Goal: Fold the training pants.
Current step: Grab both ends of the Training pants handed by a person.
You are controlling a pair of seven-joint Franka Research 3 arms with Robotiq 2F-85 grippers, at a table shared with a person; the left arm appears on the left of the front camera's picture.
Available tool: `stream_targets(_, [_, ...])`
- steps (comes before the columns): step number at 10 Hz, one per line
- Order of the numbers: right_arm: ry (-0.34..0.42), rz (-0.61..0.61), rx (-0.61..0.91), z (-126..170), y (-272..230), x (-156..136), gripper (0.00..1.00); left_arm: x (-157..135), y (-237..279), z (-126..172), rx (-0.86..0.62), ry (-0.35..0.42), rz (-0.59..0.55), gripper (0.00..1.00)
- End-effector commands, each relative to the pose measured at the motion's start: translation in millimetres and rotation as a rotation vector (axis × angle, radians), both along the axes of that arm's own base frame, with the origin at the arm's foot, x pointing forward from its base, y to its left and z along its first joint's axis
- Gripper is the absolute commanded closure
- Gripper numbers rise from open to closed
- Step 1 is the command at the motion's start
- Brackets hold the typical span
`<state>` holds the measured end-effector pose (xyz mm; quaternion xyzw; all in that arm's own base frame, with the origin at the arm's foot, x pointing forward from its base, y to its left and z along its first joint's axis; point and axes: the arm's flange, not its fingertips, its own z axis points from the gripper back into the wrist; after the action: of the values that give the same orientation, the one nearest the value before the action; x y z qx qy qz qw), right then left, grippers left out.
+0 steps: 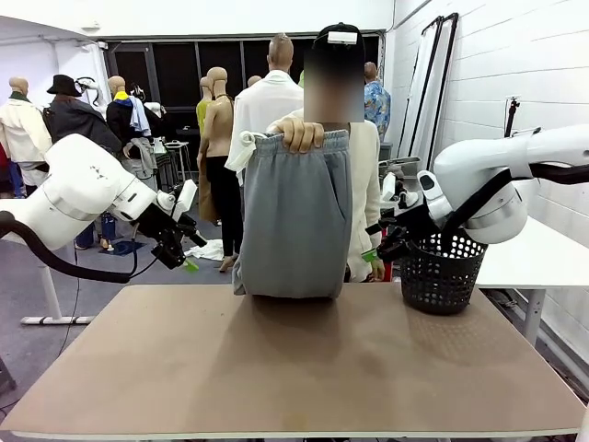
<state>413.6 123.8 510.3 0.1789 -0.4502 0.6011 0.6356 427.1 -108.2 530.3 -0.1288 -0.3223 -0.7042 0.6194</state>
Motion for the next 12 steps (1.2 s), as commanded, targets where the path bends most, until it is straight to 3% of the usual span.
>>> stream_targets(1, [-0.026,0.021,0.035,-13,5,14,0.0,13,1,-2,-0.038,0.072,-0.001,0.0])
stream_targets(2, [-0.02,0.012,0.033,-14,7,16,0.0,15,0,-3,-0.027,0.083,-0.003,0.0])
stream_targets(3, [-0.01,-0.029,-0.003,-12,4,13,0.0,3,-2,-3,-0.028,0.043,0.002,0.0])
stream_targets(7, [0.009,-0.014,0.021,-11,3,5,0.0,6,-4,-3,-0.01,0.064,0.019,0.0])
stream_targets(12, [0.011,0.067,0.16,-22,11,16,0.0,28,-17,-11,-0.153,0.022,-0.032,0.0])
